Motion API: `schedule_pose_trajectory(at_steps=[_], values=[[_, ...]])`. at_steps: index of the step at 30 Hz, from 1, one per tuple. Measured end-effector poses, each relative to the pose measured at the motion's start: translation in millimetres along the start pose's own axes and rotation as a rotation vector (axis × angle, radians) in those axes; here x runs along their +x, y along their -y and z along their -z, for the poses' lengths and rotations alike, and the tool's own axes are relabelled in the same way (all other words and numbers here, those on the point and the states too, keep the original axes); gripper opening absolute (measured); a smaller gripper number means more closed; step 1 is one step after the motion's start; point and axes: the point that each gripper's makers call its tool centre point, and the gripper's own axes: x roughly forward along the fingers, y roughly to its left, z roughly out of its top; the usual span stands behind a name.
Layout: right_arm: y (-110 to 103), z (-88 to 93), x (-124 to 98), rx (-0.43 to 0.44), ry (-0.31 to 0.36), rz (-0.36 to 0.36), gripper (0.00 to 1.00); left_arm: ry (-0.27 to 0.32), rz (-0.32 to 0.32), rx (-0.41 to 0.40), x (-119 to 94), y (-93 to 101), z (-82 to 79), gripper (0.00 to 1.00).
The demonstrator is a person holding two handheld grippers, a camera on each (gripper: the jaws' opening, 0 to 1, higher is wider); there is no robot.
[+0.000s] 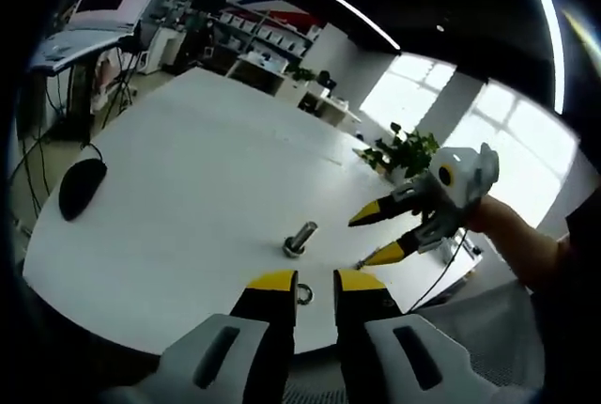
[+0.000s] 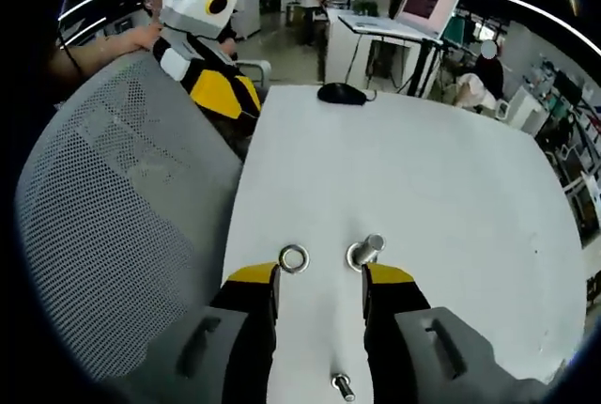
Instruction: Place the washer onto the threaded stud by aligning its center hole with the stud, sliding it down to the base, and recovering from edge contact or off-axis alignment until the washer reaches the visible bottom stop.
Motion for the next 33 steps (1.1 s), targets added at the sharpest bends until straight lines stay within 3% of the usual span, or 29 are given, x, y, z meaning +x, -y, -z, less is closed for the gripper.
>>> schedule_pose_trajectory(at_steps=[8,13,20,33], values=[[-11.4,5.0,17.8,-0.05,-0.042,-0.045,0.36,-0.041,0.018,0.08,0.4,8.4,4.7,0.11],[-16.9,13.7,30.8,-0.096,-0.092,-0.084,0.36,-0.066,-0.004,0.118,0.5,5.3,8.1,0.11],[-18.9,20.8,49.0,-0.151,-0.153,-0.129,0.36,-0.089,-0.01,0.142,1.0,4.1,11.6,0.11],[-24.7,33.9,80.4,-0.175,-0.213,-0.176,0.36,-0.107,-0.007,0.163,2.1,4.6,14.4,0.16]])
